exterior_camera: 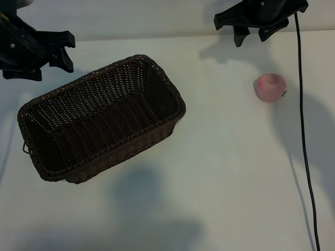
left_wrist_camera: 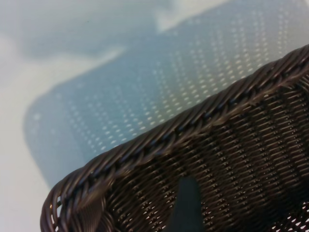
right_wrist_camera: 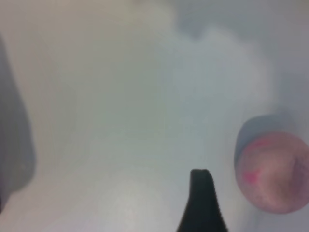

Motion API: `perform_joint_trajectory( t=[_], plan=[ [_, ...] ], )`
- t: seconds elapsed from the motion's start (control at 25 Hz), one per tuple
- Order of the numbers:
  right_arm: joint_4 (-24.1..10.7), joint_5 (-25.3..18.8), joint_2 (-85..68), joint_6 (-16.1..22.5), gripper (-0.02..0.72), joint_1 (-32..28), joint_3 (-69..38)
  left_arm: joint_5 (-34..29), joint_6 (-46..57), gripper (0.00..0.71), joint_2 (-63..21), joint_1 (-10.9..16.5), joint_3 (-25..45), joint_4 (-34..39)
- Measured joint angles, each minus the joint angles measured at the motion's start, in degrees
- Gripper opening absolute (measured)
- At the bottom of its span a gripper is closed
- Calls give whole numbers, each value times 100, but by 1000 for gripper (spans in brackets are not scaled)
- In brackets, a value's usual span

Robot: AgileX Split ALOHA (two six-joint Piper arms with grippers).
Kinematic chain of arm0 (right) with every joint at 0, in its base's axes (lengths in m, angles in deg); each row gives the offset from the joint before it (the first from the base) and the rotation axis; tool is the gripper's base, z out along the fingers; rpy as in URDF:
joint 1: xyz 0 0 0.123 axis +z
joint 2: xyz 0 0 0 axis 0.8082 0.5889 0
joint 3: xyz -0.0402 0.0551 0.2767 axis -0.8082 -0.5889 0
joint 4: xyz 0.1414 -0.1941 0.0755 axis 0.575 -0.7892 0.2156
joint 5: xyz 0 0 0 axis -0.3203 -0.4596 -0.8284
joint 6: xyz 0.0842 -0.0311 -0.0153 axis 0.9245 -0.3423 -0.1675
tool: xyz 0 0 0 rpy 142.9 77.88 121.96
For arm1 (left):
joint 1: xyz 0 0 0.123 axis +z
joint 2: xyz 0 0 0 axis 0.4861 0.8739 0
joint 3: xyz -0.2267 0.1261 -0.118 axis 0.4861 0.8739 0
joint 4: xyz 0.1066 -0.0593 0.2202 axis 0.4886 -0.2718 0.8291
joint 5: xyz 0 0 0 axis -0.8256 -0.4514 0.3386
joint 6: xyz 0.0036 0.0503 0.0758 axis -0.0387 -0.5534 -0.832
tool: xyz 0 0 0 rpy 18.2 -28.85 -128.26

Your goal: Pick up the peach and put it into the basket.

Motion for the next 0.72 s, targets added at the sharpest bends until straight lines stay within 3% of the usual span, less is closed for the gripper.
perform_joint_trajectory(
  t=[0.32,0.52,0.72],
  plan=[
    [0,0,0,0,513,0,0,18,11,585,-7,0,0,52],
    [0,0,0,-52,513,0,0,-294,498,585,-415,0,82,642],
    [0,0,0,-96,513,0,0,-269,1179,585,-1247,0,994,1107]
  ],
)
